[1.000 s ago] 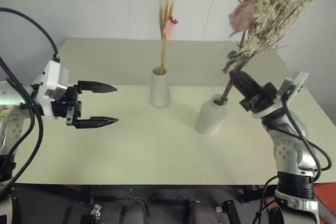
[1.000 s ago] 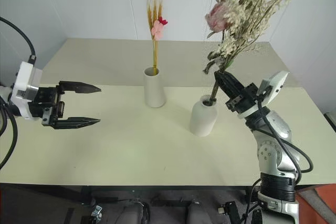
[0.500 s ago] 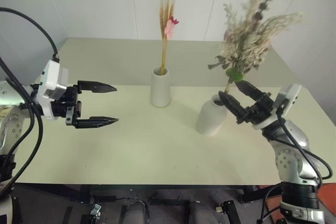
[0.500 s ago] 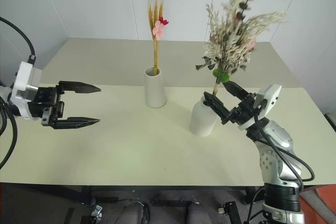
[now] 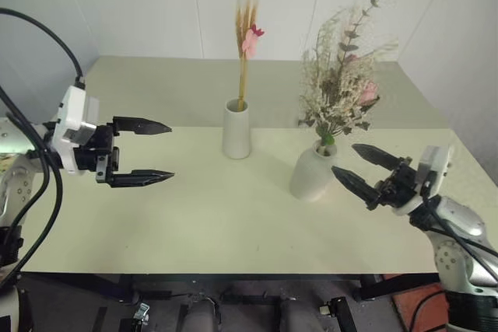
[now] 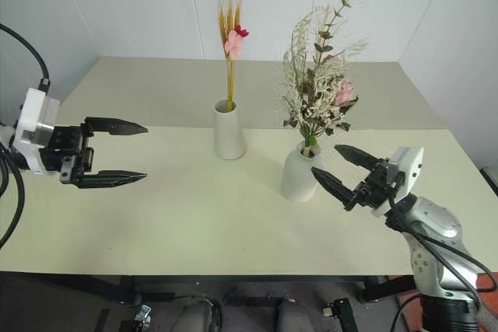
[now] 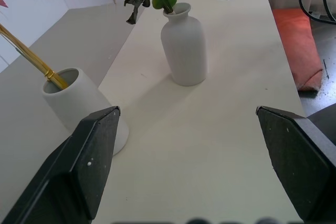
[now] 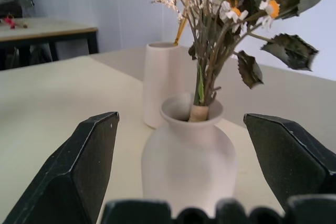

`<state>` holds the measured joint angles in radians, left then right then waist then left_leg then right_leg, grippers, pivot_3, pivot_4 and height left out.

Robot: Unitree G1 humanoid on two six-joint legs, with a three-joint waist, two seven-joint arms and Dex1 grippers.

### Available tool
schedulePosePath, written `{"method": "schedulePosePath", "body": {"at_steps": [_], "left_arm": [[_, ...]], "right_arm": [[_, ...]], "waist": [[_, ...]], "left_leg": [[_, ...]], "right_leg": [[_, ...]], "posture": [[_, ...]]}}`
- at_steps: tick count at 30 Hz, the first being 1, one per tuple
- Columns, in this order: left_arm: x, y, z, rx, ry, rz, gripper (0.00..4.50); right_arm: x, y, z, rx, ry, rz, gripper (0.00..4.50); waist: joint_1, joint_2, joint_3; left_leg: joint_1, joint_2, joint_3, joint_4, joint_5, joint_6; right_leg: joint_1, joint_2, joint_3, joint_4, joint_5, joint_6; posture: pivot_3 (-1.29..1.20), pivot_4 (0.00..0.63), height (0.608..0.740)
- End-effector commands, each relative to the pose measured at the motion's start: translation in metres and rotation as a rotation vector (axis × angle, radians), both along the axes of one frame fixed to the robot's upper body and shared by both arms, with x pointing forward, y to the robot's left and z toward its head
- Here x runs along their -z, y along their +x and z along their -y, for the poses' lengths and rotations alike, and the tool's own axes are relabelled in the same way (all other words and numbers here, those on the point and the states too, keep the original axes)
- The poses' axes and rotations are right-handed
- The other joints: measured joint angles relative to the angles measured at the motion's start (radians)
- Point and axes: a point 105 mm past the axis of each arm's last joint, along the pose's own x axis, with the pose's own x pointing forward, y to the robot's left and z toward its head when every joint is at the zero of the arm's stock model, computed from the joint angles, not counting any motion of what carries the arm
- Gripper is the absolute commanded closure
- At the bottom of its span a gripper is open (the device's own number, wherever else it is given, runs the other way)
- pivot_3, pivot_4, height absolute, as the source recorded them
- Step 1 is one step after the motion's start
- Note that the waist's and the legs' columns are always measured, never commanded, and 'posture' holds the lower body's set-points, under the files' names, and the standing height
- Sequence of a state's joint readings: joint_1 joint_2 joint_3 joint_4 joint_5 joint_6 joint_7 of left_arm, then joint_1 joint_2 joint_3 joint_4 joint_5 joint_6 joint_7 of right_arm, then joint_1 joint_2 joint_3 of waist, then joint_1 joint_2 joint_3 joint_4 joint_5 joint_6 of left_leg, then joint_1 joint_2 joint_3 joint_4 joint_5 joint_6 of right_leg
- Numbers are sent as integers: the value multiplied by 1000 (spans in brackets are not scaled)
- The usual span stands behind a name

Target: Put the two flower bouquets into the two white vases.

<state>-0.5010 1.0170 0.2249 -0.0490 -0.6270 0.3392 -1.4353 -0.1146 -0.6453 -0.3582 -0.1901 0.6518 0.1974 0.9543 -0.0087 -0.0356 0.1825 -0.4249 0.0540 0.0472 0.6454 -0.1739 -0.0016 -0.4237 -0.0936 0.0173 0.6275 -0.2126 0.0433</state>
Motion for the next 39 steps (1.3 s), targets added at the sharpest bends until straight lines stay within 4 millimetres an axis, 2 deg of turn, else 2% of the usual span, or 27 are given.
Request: {"method": "schedulePosePath", "body": {"at_steps": [1, 3, 7, 13, 21, 39], "left_arm": [[-12, -8, -6, -25, 6, 52, 0], [-11, -12, -10, -44, 1, 46, 0], [-7, -20, -18, -90, -7, 36, 0], [-5, -34, -25, -141, -10, 24, 0], [-6, -41, -37, -208, 0, 26, 0], [-4, -47, -52, -233, 49, 18, 0]], "right_arm": [[-19, -14, 35, 26, -73, 17, 14], [-27, -22, 57, 31, -131, -13, 14], [-43, -31, 88, 30, -247, -34, 14], [-70, -35, 108, 16, -342, -22, 14], [-69, -35, 116, 2, -409, -46, 14], [-71, -36, 115, -18, -359, -34, 14]], "waist": [[0, 0, 0], [-1, 0, 0], [-6, 0, 0], [-9, 0, 0], [-2, 0, 0], [-5, 0, 0]], "left_leg": [[0, 0, 0, 0, 0, 0], [0, 0, 0, 0, 0, 0], [1, 0, 1, 0, 0, 0], [3, 1, 2, 0, 0, 0], [2, 1, 2, -1, 0, 0], [2, 1, 3, -1, 0, 0]], "right_leg": [[0, 0, 0, 0, 0, 0], [0, 0, 0, -1, 0, 0], [1, -1, 0, -1, -4, -5], [1, 0, 1, -1, -4, -5], [0, -1, 1, -1, -5, -6], [0, -1, 1, -1, -5, -6]], "posture": [[0, 150, 740], [0, 150, 740], [0, 150, 740], [0, 150, 740], [0, 150, 740], [0, 150, 740]]}}
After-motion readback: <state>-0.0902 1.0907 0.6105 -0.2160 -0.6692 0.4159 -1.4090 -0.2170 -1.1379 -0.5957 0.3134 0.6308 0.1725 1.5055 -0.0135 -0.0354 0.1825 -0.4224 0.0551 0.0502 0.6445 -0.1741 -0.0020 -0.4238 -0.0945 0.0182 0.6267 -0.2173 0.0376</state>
